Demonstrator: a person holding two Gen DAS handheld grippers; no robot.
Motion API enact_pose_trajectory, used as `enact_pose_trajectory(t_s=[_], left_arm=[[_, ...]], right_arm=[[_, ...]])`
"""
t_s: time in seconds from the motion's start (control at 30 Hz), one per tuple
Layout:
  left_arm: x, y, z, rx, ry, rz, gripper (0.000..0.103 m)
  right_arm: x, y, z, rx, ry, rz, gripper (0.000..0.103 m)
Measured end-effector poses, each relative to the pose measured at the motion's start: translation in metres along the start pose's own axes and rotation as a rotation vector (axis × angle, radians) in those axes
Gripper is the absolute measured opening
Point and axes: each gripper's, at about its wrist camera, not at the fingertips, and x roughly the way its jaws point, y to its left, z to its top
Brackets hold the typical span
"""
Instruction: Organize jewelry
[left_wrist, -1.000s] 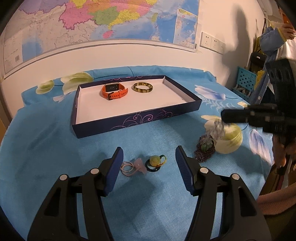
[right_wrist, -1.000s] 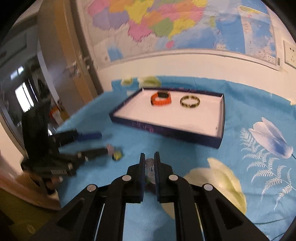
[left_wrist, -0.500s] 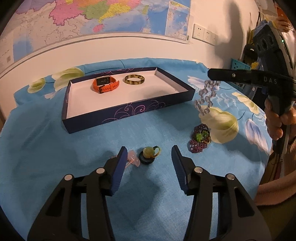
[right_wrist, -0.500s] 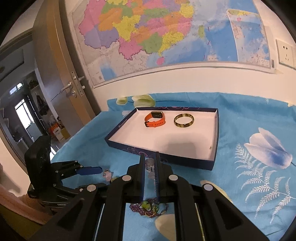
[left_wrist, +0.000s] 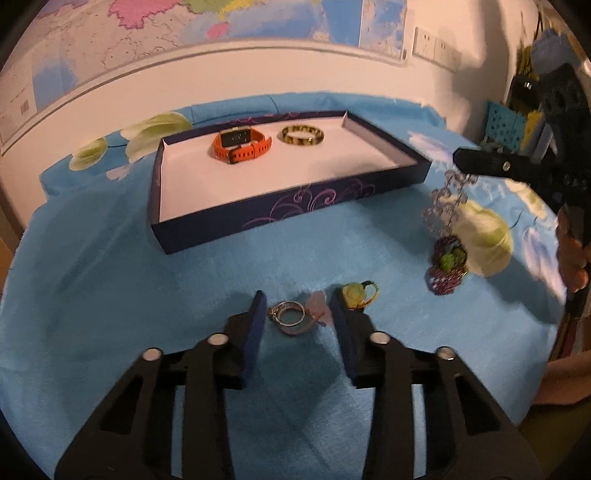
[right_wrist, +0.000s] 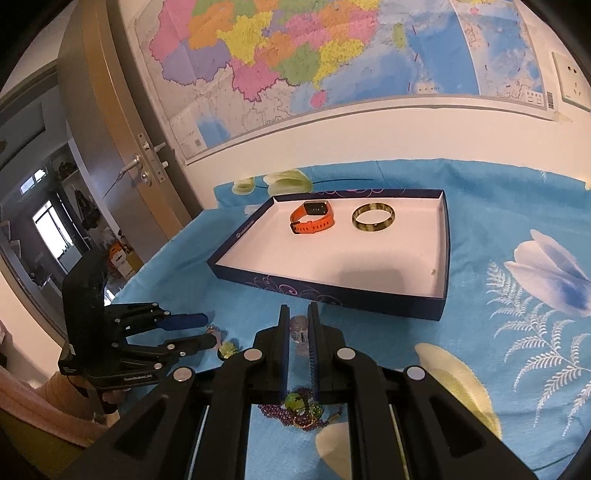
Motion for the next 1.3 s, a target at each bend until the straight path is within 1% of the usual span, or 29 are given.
enact_pose_trajectory(t_s=[0.13,0.2,0.27,0.33,0.37,0.43,0.47,0.57,0.63,0.7,0.73,0.77,0.8,0.83,0.87,0.93,0.97,1.0,1.07,1.17,1.23,1.27,1.3], left_arm=[[-0.002,-0.009,-0.001,0.048,-0.011,-0.006,0.033],[0.003,-0.012,-0.001,0.068,0.017,0.0,0.033],[0.004,-0.012,0.001,0.07,0.026,-0.011,0.032],[0.005,-0.01,0.001,0.064,0.028,-0.013,0.026],[0.006,-0.008,0.002,0.057,0.031,-0.021,0.016],[0.004,-0.007,0.001,0.046,0.023,-0.005,0.015],[0.001,-0.006,0.001,0.037,0.012,0.002,0.012],[-0.006,0.001,0.002,-0.005,-0.023,-0.011,0.012],[-0.015,0.006,0.003,-0.04,-0.059,-0.052,0.012],[-0.022,0.011,0.004,-0.071,-0.094,-0.071,0.012],[-0.024,0.015,0.005,-0.085,-0.099,-0.085,0.012],[-0.024,0.019,0.006,-0.105,-0.098,-0.114,0.012],[-0.022,0.026,0.006,-0.14,-0.088,-0.163,0.012],[-0.02,0.031,0.006,-0.17,-0.079,-0.175,0.012],[-0.017,0.036,0.006,-0.186,-0.07,-0.147,0.013],[-0.01,0.044,0.003,-0.216,-0.047,-0.118,0.012],[-0.009,0.049,0.001,-0.236,-0.043,-0.118,0.012],[-0.009,0.053,-0.001,-0.255,-0.04,-0.126,0.015],[-0.011,0.056,-0.003,-0.26,-0.048,-0.111,0.021],[-0.013,0.053,-0.003,-0.237,-0.055,-0.099,0.022],[-0.013,0.049,-0.003,-0.206,-0.047,-0.082,0.029],[-0.012,0.045,-0.003,-0.181,-0.045,-0.067,0.034],[-0.011,0.043,-0.003,-0.167,-0.042,-0.046,0.037]], right_arm=[[0.001,0.0,-0.002,0.006,0.005,0.004,0.008],[0.001,0.0,-0.002,0.006,0.005,0.005,0.008],[0.001,0.0,-0.002,0.008,0.005,0.006,0.008],[0.0,0.0,-0.002,0.006,0.007,0.007,0.008],[0.0,0.0,-0.002,0.007,0.007,0.008,0.008],[-0.001,0.0,-0.003,0.007,0.006,0.01,0.008],[-0.001,0.0,-0.003,0.007,0.005,0.008,0.008],[-0.002,-0.001,-0.004,0.009,0.003,0.011,0.008],[-0.002,-0.001,-0.004,0.013,0.002,0.014,0.008],[-0.002,-0.001,-0.003,0.012,0.002,0.013,0.008],[-0.002,-0.001,-0.003,0.013,0.001,0.015,0.008],[-0.002,-0.001,-0.003,0.013,0.001,0.017,0.008],[-0.002,-0.001,-0.003,0.012,0.002,0.016,0.008],[-0.002,-0.001,-0.003,0.012,0.002,0.016,0.008],[-0.002,-0.001,-0.003,0.012,0.002,0.019,0.008],[-0.002,-0.001,-0.003,0.013,0.003,0.021,0.008],[-0.003,-0.001,-0.003,0.012,0.004,0.022,0.008],[-0.002,0.0,-0.003,0.011,0.005,0.022,0.008],[-0.002,-0.001,-0.003,0.012,0.006,0.023,0.008],[-0.001,0.0,-0.002,0.011,0.005,0.024,0.008],[0.0,0.001,-0.002,0.007,0.006,0.025,0.008],[0.001,0.001,-0.002,0.007,0.006,0.027,0.008],[0.002,0.001,-0.002,0.006,0.007,0.026,0.008]])
